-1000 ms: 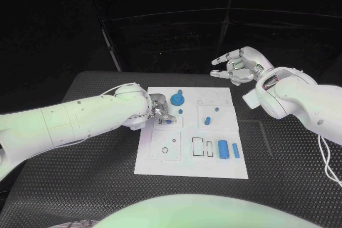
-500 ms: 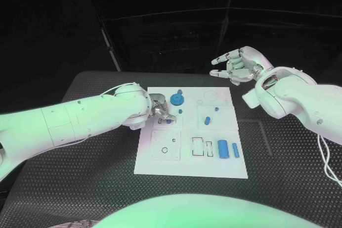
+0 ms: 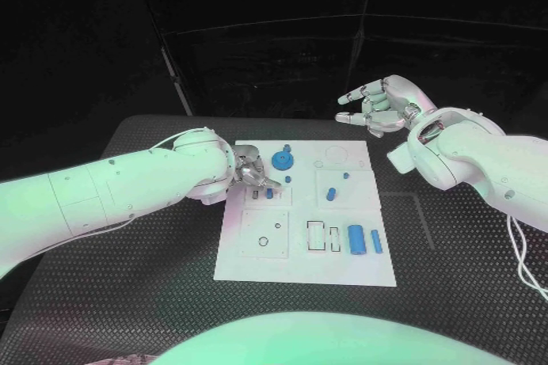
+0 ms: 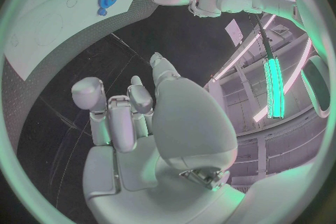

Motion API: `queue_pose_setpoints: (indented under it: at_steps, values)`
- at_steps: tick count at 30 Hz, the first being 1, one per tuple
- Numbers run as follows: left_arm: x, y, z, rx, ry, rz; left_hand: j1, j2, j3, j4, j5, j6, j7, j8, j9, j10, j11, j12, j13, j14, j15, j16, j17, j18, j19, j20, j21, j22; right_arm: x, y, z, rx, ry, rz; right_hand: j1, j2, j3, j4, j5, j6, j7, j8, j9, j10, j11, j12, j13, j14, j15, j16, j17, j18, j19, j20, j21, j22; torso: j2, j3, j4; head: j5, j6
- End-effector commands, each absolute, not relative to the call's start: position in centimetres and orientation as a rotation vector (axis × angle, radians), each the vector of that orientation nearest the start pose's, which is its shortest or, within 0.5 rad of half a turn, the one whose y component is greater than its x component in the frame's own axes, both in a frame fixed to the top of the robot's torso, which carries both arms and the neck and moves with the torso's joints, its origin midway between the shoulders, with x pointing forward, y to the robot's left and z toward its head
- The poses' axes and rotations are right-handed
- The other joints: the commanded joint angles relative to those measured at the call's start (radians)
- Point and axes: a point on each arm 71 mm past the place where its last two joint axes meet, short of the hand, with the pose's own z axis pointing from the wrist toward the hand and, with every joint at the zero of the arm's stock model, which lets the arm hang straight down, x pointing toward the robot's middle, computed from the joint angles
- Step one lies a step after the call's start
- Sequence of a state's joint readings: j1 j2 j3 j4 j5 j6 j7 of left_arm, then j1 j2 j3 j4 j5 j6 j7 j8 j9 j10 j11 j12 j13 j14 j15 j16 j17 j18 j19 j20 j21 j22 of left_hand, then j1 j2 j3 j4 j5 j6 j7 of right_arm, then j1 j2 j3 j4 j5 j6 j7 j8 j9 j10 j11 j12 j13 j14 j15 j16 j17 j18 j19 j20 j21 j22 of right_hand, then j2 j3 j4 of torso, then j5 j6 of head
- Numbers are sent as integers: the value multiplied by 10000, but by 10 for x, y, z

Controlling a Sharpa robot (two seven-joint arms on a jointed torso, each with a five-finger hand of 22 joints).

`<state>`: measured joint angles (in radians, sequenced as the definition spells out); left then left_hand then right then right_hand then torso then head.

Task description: Assemble the parts on the task board

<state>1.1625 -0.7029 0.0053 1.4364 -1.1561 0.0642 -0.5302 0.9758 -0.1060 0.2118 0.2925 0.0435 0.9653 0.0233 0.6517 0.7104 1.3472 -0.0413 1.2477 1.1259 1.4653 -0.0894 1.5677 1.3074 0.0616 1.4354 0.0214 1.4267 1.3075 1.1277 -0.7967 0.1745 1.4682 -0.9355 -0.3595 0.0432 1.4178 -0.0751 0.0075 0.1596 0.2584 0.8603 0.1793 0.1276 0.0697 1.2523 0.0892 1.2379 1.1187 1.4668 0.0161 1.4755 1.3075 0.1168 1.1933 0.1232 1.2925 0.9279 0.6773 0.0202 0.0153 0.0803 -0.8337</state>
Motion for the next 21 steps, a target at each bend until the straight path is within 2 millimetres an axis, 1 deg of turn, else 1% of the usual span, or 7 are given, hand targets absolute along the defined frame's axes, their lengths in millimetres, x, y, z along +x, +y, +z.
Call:
queue_pose_setpoints:
  at_steps: [1,4,9,10,13,16,21]
  values:
    - [494,173,-221,-1598,22299,-4233,-128,25,-191,2,39,-85,-1,-31,26,-26,-10,23,-20,1055,-63,31,2634,-76,-18,-46,-29,342,512,-199,-142,3875,15364,10694,-101,24,-79,14,55,9,-27,59,-14,-82,-4,-64,-15,501,-38,-33,336,71,-56,-18,-56,-12,12,12,-24,34,29]
    - [497,175,-213,-1544,22206,-4233,-164,62,-322,2,38,-101,2,-32,43,-41,-8,15,-33,1055,-60,31,2634,-70,-33,-45,-49,318,512,-199,-142,3920,15395,10734,-117,27,-88,23,56,7,-26,61,-14,-76,-4,-58,-10,501,-37,-35,334,71,-55,-18,-57,-12,14,19,-13,20,30]
    - [502,179,-201,-1385,22255,-4185,-49,232,-592,-19,41,-290,69,-159,31,-223,41,-170,-267,1055,-25,31,2634,-20,-177,-23,-216,93,513,-199,-143,3967,15414,10722,-117,27,-88,23,56,7,-26,61,-14,-76,-4,-58,-10,501,-37,-35,334,71,-55,-18,-57,-12,11,5,4,-18,49]
    - [504,182,-199,-1317,22334,-4117,79,293,-665,-25,37,-429,123,-290,-27,-354,100,-308,-436,1055,14,31,2634,4,-253,3,-304,-22,513,-200,-143,3977,15416,10712,-117,27,-88,23,56,7,-26,61,-14,-76,-4,-58,-10,501,-37,-35,334,71,-55,-18,-57,-12,8,8,7,-22,54]
    - [513,188,-192,-1311,22420,-3877,446,410,-833,-42,49,-1004,391,-923,-387,-768,323,-750,-965,1055,192,31,2634,73,-488,110,-573,-373,514,-200,-143,3997,15420,10692,-117,27,-88,23,56,7,-26,61,-14,-76,-4,-58,-10,501,-37,-35,334,71,-55,-18,-57,-12,3,8,11,-30,78]
    - [527,196,-185,-1557,22353,-3618,750,507,-1082,-24,55,-1162,630,-1491,-846,-1018,534,-986,-1256,1055,375,31,2634,102,-619,292,-737,-554,514,-200,-144,4006,15424,10688,-117,27,-88,23,56,7,-26,61,-14,-76,-4,-58,-10,501,-37,-35,334,71,-55,-18,-57,-12,5,15,-7,-24,103]
    - [547,203,-181,-1981,22422,-3284,835,567,-1407,-15,32,-964,670,-1781,-1198,-991,596,-927,-1224,1055,437,31,2634,121,-612,389,-752,-539,515,-199,-144,4010,15440,10696,-117,27,-88,23,56,7,-26,61,-14,-76,-4,-58,-10,501,-37,-35,334,71,-55,-18,-57,-12,23,23,-36,-1,182]
